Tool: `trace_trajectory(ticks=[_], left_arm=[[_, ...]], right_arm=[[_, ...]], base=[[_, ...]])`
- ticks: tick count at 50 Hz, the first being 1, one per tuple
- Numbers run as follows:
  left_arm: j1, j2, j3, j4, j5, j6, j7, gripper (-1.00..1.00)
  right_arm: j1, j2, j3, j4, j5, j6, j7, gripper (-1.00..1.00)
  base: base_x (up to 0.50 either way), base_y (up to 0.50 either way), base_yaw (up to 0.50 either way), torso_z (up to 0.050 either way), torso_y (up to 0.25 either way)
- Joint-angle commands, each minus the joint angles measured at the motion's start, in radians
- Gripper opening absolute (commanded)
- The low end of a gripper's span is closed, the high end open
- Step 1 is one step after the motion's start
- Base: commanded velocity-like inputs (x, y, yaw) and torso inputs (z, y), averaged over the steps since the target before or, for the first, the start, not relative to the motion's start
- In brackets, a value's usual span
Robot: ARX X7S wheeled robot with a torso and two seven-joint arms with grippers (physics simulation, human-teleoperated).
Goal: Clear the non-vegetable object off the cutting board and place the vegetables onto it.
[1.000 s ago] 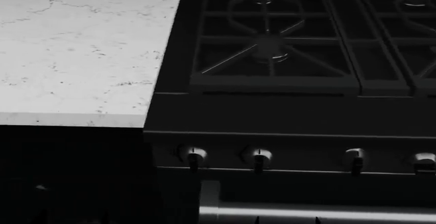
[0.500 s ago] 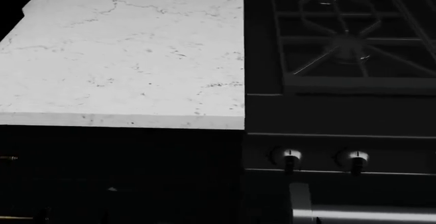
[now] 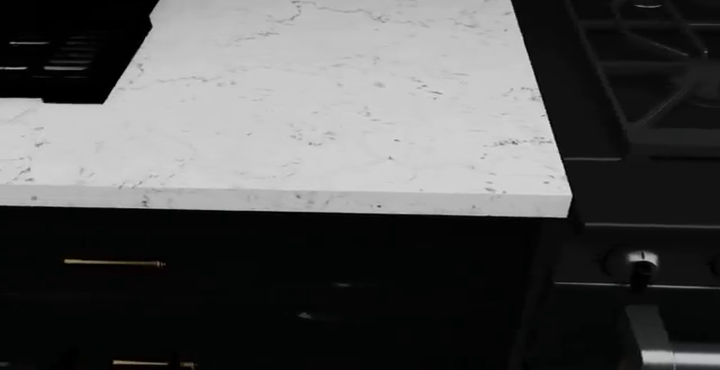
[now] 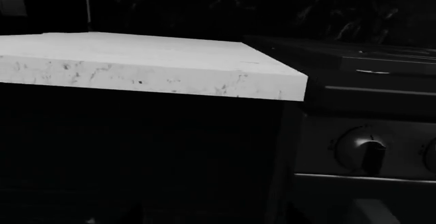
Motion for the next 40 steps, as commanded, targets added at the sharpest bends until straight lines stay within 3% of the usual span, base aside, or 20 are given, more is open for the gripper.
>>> trace_trajectory(ticks=[1,40], left_arm=[[-0.003,0.014,-0.017,-0.003,0.016,0.006,0.021,1.0],[-0.006,0.001,-0.001,0.003,0.009,0.007,0.007,1.0]], right_arm=[[0.001,-0.014,0.019,-0.008,-0.014,0.003,-0.016,1.0],[0.003,-0.003,0.0,-0.012,-0.017,-0.002,0.004,1.0]], base=[[0.0,0.5,0.0,0.0,0.0],[0.0,0.5,0.0,0.0,0.0]])
